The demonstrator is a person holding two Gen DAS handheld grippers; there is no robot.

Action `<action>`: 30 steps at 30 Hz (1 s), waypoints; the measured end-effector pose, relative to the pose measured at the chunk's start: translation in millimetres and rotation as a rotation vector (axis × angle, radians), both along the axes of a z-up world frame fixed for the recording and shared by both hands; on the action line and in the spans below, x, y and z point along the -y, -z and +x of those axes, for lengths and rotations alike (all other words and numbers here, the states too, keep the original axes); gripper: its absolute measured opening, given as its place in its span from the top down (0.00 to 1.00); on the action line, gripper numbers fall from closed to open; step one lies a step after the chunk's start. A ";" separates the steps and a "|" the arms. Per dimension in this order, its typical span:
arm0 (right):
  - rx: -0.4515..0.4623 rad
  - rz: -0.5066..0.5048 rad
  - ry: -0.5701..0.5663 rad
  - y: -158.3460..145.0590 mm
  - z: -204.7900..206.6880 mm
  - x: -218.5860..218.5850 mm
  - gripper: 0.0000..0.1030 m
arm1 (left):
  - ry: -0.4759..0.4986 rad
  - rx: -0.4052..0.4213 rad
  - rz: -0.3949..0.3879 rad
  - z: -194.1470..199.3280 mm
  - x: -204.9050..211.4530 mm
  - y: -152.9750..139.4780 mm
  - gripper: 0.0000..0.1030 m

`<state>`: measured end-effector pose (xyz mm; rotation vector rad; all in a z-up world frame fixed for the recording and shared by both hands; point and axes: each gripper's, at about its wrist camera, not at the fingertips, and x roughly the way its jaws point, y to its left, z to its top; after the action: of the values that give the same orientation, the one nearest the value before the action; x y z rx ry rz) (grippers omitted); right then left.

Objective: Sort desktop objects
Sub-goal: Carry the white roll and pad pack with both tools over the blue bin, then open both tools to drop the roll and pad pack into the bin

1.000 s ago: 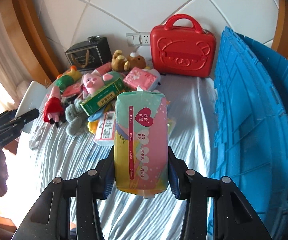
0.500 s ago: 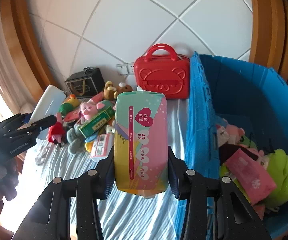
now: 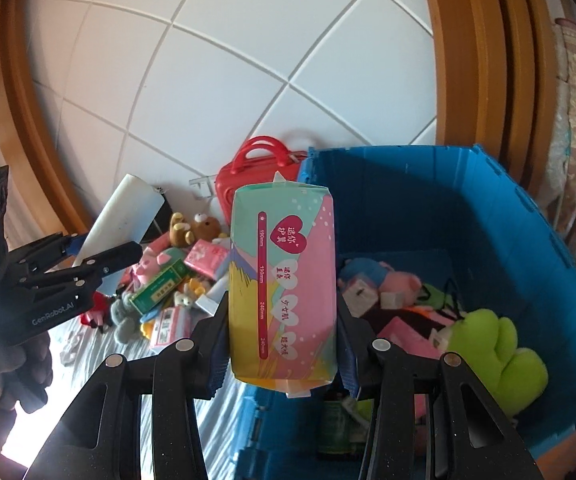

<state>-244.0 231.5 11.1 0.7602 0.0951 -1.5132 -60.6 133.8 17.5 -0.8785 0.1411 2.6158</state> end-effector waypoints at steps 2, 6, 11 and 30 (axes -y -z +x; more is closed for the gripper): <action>0.004 0.001 0.018 3.3 -12.4 -4.3 0.58 | 0.033 -0.006 -0.009 -3.6 -19.6 -3.8 0.57; 0.003 0.009 0.070 11.8 -35.4 -11.2 0.58 | 0.103 -0.012 -0.029 -12.5 -55.9 -8.6 0.57; 0.039 0.024 0.128 24.3 -65.8 -18.4 0.58 | 0.192 -0.012 -0.026 -20.3 -91.3 -16.5 0.57; 0.052 0.058 0.324 43.3 -145.0 -26.3 0.00 | 0.294 -0.030 -0.022 -55.3 -173.2 -38.7 0.19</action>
<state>-389.0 257.8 -32.1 0.8926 -0.0249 -1.8012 -115.9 307.0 56.2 -0.7623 0.2845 2.3572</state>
